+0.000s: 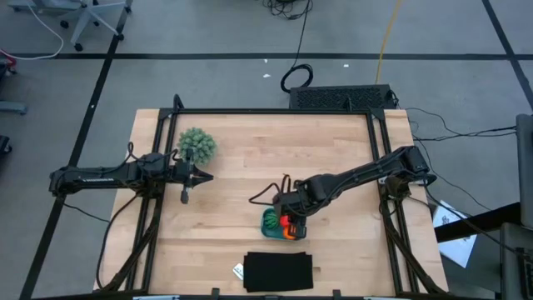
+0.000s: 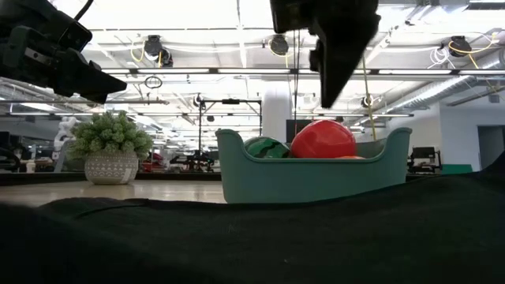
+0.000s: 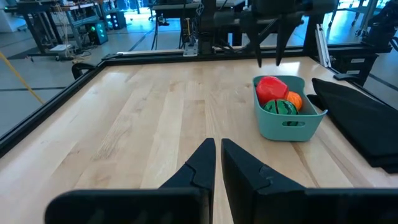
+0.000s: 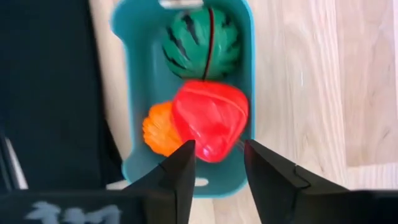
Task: Pick and placing Produce into tupperware
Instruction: Return to Home Position
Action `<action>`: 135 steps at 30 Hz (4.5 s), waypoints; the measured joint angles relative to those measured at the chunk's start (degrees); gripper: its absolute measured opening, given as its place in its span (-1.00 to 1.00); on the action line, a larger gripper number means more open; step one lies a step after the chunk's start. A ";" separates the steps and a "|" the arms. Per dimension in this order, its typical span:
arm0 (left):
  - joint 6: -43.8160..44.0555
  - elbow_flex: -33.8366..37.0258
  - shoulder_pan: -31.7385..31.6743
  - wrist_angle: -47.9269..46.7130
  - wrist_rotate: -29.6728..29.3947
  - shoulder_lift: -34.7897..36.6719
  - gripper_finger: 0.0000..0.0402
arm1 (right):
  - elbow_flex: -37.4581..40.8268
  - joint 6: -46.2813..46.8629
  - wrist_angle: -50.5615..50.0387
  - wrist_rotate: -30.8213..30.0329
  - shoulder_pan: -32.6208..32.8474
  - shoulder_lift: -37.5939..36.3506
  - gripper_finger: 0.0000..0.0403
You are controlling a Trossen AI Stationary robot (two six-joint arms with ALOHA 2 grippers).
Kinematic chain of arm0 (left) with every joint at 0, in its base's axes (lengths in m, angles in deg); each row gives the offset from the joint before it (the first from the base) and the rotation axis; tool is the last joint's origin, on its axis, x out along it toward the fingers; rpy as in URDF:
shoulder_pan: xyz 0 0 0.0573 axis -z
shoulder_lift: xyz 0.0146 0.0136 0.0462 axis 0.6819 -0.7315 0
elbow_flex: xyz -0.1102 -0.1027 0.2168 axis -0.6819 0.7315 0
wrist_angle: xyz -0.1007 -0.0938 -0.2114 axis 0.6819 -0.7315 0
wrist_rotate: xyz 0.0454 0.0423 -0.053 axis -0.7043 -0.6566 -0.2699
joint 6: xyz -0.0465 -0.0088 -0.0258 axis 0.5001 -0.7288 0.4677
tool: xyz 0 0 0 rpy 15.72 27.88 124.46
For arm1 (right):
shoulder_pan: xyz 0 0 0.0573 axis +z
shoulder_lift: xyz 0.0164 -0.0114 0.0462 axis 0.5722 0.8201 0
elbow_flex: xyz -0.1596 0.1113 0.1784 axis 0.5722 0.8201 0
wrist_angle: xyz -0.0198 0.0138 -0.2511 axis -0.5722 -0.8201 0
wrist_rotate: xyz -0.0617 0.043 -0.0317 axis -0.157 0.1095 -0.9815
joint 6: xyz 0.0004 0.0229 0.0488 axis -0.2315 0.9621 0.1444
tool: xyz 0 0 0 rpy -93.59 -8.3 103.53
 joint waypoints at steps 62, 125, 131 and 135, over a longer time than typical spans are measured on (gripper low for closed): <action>-7.53 0.00 0.00 7.11 -1.25 0.07 -0.85 | -1.18 -23.28 14.47 -10.53 -7.47 -29.94 -1.00; -2.92 -0.02 -0.01 4.17 -2.29 0.07 -0.85 | 62.59 -25.72 54.67 -19.61 -12.59 -95.76 -1.00; -3.01 -0.04 -0.01 5.49 -2.29 0.06 -0.85 | 67.30 -26.68 61.59 -19.61 -14.01 -95.01 -1.00; -3.22 -0.04 -0.02 5.53 -2.31 0.04 -0.85 | 69.25 -22.78 61.92 -18.53 -16.55 -94.99 -1.00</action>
